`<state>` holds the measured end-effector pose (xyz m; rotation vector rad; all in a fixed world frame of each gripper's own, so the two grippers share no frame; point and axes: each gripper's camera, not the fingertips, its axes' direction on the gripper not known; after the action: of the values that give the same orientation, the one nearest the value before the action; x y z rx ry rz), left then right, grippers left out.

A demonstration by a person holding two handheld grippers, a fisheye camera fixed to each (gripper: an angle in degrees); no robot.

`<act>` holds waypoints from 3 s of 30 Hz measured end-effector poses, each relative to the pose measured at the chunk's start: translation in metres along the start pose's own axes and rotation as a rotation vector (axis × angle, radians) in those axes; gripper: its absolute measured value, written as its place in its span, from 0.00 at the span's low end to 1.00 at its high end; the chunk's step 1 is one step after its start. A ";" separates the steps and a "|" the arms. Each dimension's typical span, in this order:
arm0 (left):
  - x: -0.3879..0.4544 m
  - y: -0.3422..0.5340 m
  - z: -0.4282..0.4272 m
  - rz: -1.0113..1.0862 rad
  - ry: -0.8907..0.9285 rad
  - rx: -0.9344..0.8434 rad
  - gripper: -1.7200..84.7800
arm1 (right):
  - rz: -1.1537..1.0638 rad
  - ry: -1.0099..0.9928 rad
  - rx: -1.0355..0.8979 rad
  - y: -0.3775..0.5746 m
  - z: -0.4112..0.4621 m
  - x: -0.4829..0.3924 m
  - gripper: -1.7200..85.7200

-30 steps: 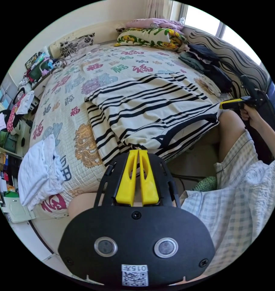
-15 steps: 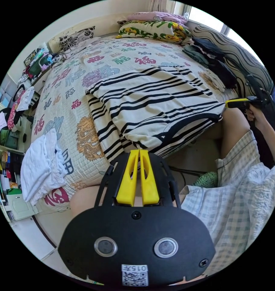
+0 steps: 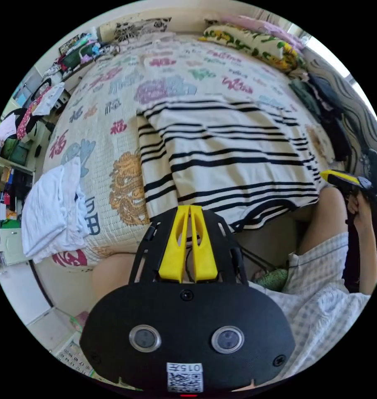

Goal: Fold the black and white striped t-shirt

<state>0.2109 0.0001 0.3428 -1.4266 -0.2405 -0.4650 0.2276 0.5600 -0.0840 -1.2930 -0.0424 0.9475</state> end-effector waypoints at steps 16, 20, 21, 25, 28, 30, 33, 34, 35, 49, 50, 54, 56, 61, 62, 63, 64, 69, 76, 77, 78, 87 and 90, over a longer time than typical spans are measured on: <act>-0.072 -0.018 0.019 -0.226 0.275 0.282 0.03 | 0.071 -0.109 0.011 -0.026 0.009 0.046 0.01; -0.058 -0.080 0.036 -0.144 0.341 0.333 0.08 | 0.127 -0.218 0.189 -0.063 -0.014 0.081 0.05; -0.058 -0.098 0.044 -0.153 0.320 0.319 0.09 | 0.140 -0.214 0.192 -0.069 -0.014 0.085 0.06; -0.070 -0.139 0.071 -0.235 0.312 0.272 0.12 | 0.207 -0.227 0.182 -0.116 -0.004 0.111 0.11; -0.084 -0.159 0.094 -0.321 0.302 0.251 0.13 | 0.264 -0.218 0.147 -0.142 0.007 0.125 0.12; -0.098 -0.170 0.115 -0.373 0.355 0.241 0.13 | 0.297 -0.283 0.142 -0.153 0.015 0.133 0.12; -0.115 -0.181 0.141 -0.443 0.455 0.233 0.13 | 0.322 -0.368 0.111 -0.168 0.027 0.139 0.09; -0.117 -0.184 0.146 -0.448 0.470 0.225 0.13 | 0.323 -0.358 0.096 -0.173 0.030 0.138 0.06; -0.121 -0.188 0.154 -0.447 0.491 0.208 0.12 | 0.321 -0.343 0.081 -0.178 0.032 0.137 0.04; -0.145 -0.190 0.194 -0.334 0.600 0.272 0.03 | 0.263 -0.266 0.077 -0.192 -0.001 0.127 0.10; -0.146 -0.190 0.197 -0.340 0.605 0.275 0.03 | 0.264 -0.268 0.057 -0.198 0.003 0.122 0.11; -0.149 -0.190 0.207 -0.343 0.617 0.263 0.03 | 0.310 -0.337 0.043 -0.216 0.013 0.113 0.06; -0.151 -0.190 0.207 -0.328 0.591 0.265 0.02 | 0.301 -0.283 0.022 -0.226 0.013 0.102 0.03; -0.160 -0.187 0.209 -0.334 0.557 0.282 0.02 | 0.299 -0.262 0.059 -0.231 -0.016 0.100 0.01; -0.157 -0.188 0.216 -0.332 0.544 0.271 0.02 | 0.311 -0.277 0.058 -0.232 -0.018 0.101 0.01; -0.151 -0.189 0.224 -0.323 0.498 0.253 0.03 | 0.311 -0.263 0.050 -0.233 -0.018 0.099 0.01; -0.148 -0.190 0.227 -0.315 0.478 0.243 0.03 | 0.302 -0.232 0.026 -0.237 -0.014 0.092 0.01; -0.157 -0.157 0.198 -0.280 0.461 0.298 0.09 | 0.276 -0.228 0.116 -0.230 -0.037 0.058 0.02; -0.162 -0.037 0.184 -0.288 0.454 0.248 0.10 | 0.187 -0.323 0.126 -0.151 -0.070 -0.015 0.02; -0.157 -0.021 0.192 -0.305 0.461 0.230 0.10 | 0.201 -0.345 0.142 -0.139 -0.069 -0.030 0.02; -0.152 -0.009 0.201 -0.321 0.477 0.222 0.10 | 0.203 -0.363 0.145 -0.135 -0.067 -0.039 0.02; -0.123 0.025 0.241 -0.395 0.434 0.170 0.10 | -0.038 -0.413 -0.069 -0.183 -0.028 -0.221 0.01; -0.133 0.028 0.248 -0.391 0.464 0.138 0.06 | -0.166 -0.221 -0.203 -0.215 -0.007 -0.288 0.01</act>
<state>0.1334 0.2679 0.2956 -1.0998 -0.1701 -1.0627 0.1698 0.3852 0.2247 -1.3419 -0.4212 0.9570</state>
